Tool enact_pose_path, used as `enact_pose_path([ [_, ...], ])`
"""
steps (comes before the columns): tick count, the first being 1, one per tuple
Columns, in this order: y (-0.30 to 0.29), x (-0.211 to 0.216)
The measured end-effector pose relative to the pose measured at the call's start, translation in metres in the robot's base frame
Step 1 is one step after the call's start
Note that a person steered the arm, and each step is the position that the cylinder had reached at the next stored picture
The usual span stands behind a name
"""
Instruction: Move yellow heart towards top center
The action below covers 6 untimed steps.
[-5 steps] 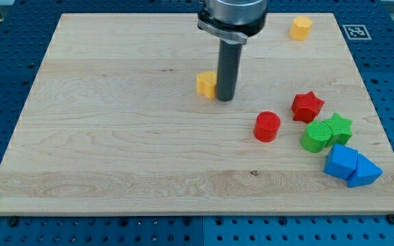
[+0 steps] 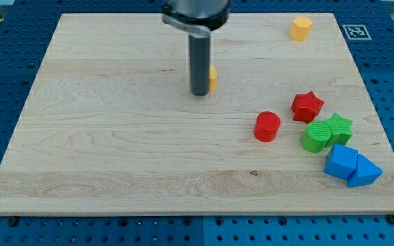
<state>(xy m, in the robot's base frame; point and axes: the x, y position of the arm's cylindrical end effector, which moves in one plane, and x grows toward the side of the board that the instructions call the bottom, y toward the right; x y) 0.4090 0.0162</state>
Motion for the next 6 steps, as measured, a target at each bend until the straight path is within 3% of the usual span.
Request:
enact_pose_path([
  [5, -0.004, -0.097],
  [6, -0.032, -0.125],
])
